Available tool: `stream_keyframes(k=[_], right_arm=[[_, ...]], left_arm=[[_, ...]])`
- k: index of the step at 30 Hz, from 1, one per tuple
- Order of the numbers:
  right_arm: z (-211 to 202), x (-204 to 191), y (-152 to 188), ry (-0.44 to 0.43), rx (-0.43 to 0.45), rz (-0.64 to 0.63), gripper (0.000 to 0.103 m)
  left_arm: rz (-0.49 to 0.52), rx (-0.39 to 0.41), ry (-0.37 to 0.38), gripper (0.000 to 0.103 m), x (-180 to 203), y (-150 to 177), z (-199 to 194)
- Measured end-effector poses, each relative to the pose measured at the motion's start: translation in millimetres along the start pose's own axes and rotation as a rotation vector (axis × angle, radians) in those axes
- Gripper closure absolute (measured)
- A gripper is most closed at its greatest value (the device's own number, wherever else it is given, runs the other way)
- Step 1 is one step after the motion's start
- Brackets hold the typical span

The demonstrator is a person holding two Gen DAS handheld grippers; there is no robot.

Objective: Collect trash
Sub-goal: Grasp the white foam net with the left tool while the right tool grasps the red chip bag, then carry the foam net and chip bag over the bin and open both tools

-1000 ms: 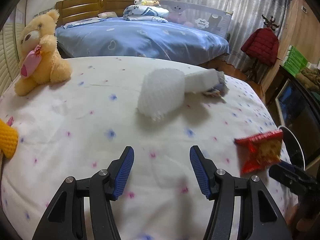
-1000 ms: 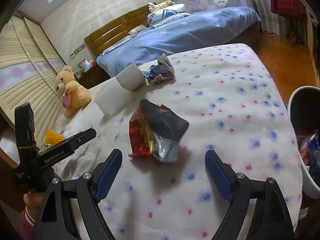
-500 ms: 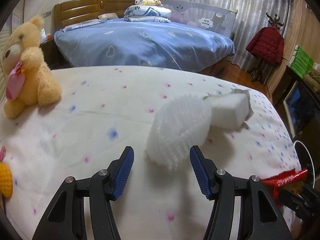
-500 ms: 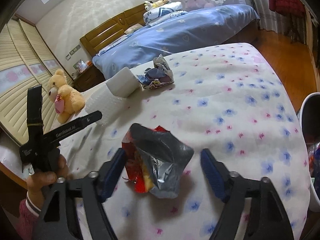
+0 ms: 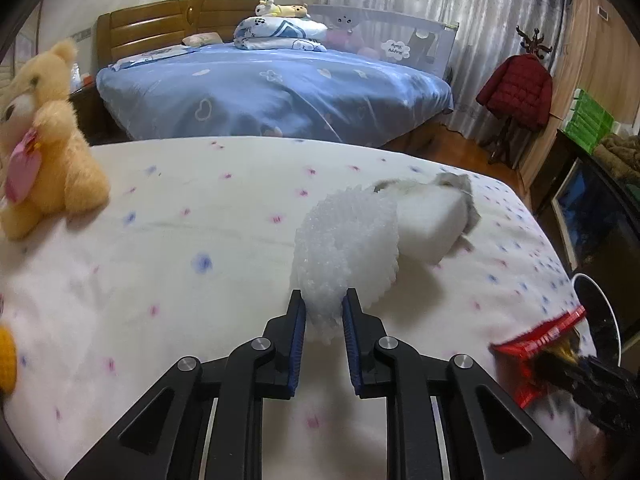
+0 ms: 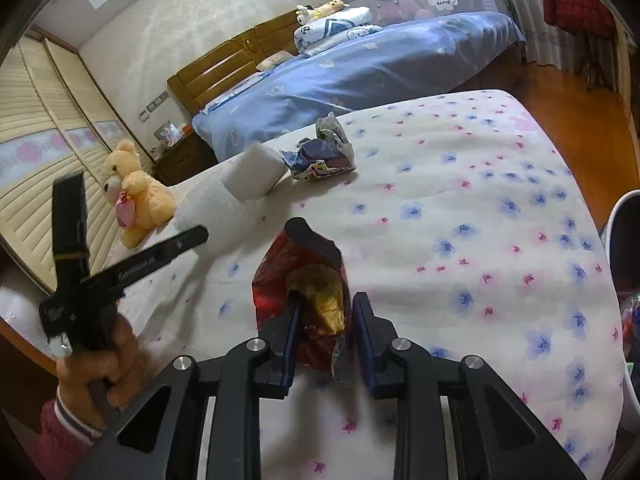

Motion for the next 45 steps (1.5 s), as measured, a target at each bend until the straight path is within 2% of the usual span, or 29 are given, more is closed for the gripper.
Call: stream_keyframes(k=[7, 13, 30, 45], right_arm=[[-18.1, 2.7, 7.6, 0.004, 0.012, -0.014, 0.079], [-35.3, 11.9, 17.2, 0.019, 0.017, 0.005, 0.079], [-103.2, 63.5, 34.5, 0.142, 0.094, 0.078, 0.079], [-136.0, 87.9, 45.5, 0.183, 0.138, 0.117, 0.079]], left_arm=[[-0.02, -0.005, 0.044, 0.086, 12.2, 30.4, -38.0], [0.004, -0.033, 0.091, 0.086, 31.4, 53.9, -60.0], [0.12, -0.068, 0.165, 0.086, 95.1, 87.0, -83.8], [0.195, -0.072, 0.182, 0.086, 131.5, 99.6, -90.2]])
Point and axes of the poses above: each gripper's, at about its wrist camera, not at the fingertips, and z roughly the way its jaws point, x to its right, y to its underside, the point moved 4 cm from there along z, roughly the way its jaws point, and after that the axes turned 12 degrees about -z, right-handed, at the moved point
